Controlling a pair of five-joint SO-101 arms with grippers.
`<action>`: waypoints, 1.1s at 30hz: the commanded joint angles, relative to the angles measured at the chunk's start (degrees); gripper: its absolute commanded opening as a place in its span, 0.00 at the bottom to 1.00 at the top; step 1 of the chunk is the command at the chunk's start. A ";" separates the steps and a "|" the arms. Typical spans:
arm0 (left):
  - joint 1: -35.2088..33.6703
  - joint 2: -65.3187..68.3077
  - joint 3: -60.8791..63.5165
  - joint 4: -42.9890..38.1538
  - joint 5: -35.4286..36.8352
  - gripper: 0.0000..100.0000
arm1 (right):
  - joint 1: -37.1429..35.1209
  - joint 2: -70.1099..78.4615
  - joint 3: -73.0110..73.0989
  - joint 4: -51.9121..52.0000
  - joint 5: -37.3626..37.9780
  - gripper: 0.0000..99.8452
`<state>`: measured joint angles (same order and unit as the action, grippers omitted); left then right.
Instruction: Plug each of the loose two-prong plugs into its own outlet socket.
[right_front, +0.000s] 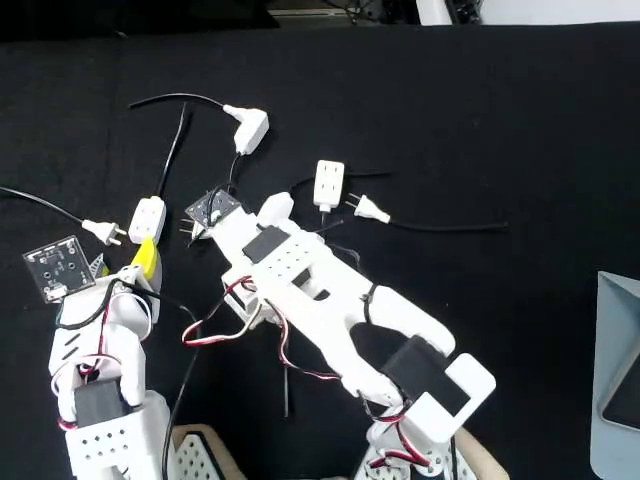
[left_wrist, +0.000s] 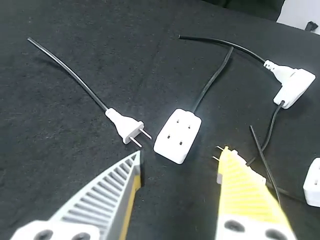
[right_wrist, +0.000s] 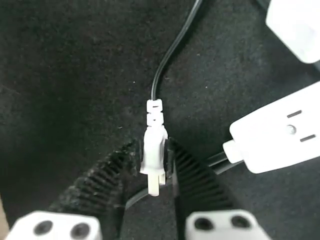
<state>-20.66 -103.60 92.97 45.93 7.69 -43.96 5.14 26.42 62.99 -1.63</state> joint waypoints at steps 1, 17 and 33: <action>-0.48 -0.53 -0.92 0.26 0.00 0.25 | -0.35 -0.22 -2.95 0.44 0.00 0.08; -0.48 -0.53 -0.75 0.18 0.00 0.25 | 1.58 1.89 -5.05 0.53 1.49 0.01; 0.22 -0.53 -0.57 -0.26 -0.09 0.25 | 1.14 -21.41 1.45 -2.81 -0.79 0.01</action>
<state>-20.66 -103.60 92.97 45.93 7.69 -43.25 -8.66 26.24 64.31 -0.66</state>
